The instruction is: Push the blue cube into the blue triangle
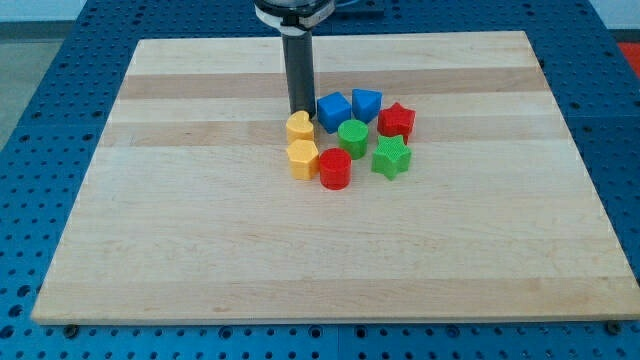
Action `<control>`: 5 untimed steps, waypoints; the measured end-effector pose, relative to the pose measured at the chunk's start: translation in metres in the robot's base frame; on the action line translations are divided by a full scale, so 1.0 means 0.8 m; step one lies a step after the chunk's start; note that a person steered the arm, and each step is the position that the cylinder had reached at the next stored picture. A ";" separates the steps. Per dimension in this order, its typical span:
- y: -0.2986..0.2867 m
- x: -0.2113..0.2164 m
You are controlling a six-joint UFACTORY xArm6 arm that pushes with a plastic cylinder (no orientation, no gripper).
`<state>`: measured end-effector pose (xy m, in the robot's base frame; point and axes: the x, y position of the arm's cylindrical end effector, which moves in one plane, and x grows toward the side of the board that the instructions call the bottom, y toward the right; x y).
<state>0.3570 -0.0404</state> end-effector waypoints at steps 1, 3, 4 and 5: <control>0.000 0.013; 0.011 0.034; 0.028 0.030; 0.045 0.020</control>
<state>0.3728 -0.0047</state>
